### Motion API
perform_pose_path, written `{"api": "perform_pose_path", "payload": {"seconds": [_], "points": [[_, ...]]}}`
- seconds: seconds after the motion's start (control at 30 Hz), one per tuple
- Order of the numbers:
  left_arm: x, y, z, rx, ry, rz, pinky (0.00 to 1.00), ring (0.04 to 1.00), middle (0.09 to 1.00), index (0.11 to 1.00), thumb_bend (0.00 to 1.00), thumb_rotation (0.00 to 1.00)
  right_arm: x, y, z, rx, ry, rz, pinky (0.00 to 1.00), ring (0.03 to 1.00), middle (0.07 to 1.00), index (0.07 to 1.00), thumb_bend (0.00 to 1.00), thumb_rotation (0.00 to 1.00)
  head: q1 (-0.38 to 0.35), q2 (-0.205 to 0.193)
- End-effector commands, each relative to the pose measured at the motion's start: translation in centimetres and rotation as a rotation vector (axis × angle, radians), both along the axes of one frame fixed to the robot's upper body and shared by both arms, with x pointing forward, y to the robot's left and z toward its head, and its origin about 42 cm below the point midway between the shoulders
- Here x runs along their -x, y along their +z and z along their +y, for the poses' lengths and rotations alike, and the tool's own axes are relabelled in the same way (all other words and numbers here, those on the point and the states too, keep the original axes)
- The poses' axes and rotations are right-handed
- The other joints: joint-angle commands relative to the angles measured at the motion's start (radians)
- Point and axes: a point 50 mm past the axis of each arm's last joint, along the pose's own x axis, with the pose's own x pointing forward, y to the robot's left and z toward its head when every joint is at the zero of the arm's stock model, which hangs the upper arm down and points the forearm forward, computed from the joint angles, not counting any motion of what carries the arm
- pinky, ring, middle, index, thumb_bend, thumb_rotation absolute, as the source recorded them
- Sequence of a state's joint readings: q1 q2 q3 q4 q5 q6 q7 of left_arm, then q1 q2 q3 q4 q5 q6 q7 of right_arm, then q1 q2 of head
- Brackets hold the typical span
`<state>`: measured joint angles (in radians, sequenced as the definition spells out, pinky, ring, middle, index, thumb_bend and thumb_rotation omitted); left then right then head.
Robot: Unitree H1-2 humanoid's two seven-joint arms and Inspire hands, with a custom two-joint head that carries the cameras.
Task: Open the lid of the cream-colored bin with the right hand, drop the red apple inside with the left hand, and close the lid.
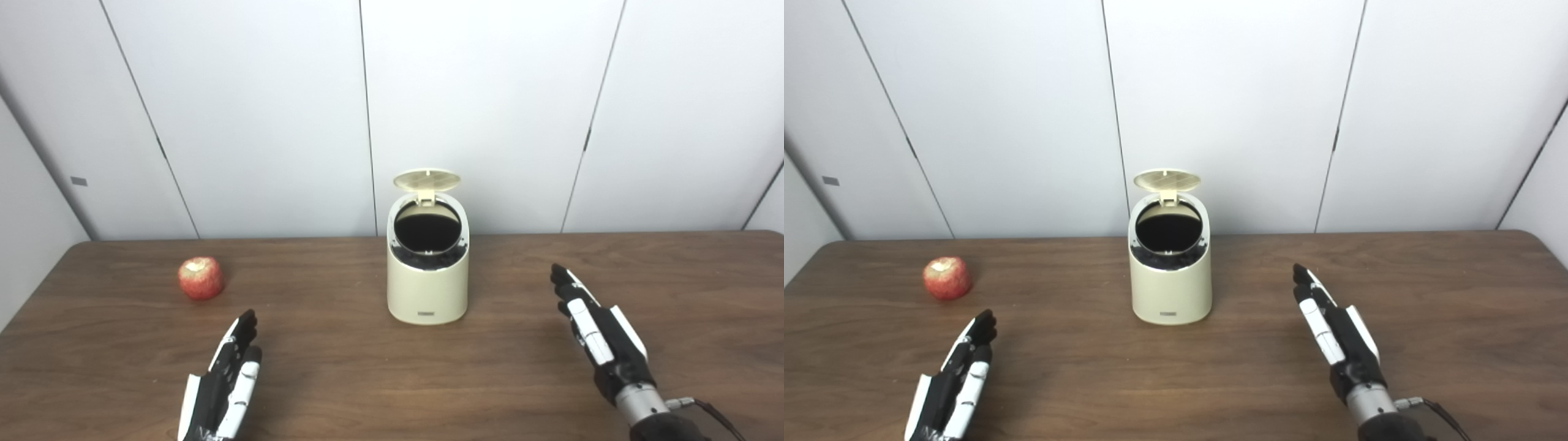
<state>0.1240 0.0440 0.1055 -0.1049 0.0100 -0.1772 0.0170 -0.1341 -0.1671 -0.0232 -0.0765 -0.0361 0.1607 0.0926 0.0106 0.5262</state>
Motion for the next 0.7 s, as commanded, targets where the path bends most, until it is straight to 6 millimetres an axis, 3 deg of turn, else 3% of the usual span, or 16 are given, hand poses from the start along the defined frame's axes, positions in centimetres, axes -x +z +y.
{"api": "perform_pose_path", "payload": {"seconds": [0.0, 0.27, 0.53, 0.67], "points": [[1.5, -3.0, -0.3, 0.043, 0.021, 0.093, 0.94, 0.923, 0.921, 0.928, 0.48, 0.69, -0.1, 1.2, 0.5, 0.023, -0.009, -0.096, 0.99, 0.974, 0.956, 0.947, 0.55, 1.00, 0.028, 0.001], [1.5, -2.0, -0.3, -0.005, 0.035, 0.065, 0.91, 0.912, 0.915, 0.933, 0.51, 0.69, 0.8, -1.0, -0.7, -0.003, -0.052, -0.108, 1.00, 0.991, 0.968, 0.950, 0.58, 1.00, 0.161, -0.015], [1.0, 1.0, 0.8, -0.149, 0.108, -0.014, 0.90, 0.916, 0.908, 0.944, 0.55, 0.55, 1.4, -1.9, -2.3, 0.000, -0.064, -0.143, 1.00, 0.988, 0.971, 0.958, 0.57, 1.00, 0.272, -0.029], [0.5, 2.9, 2.0, -0.188, 0.163, -0.048, 0.89, 0.907, 0.908, 0.938, 0.64, 0.50, 1.5, -1.8, -2.6, -0.030, -0.060, -0.159, 0.99, 0.975, 0.962, 0.955, 0.56, 1.00, 0.316, -0.038]]}}
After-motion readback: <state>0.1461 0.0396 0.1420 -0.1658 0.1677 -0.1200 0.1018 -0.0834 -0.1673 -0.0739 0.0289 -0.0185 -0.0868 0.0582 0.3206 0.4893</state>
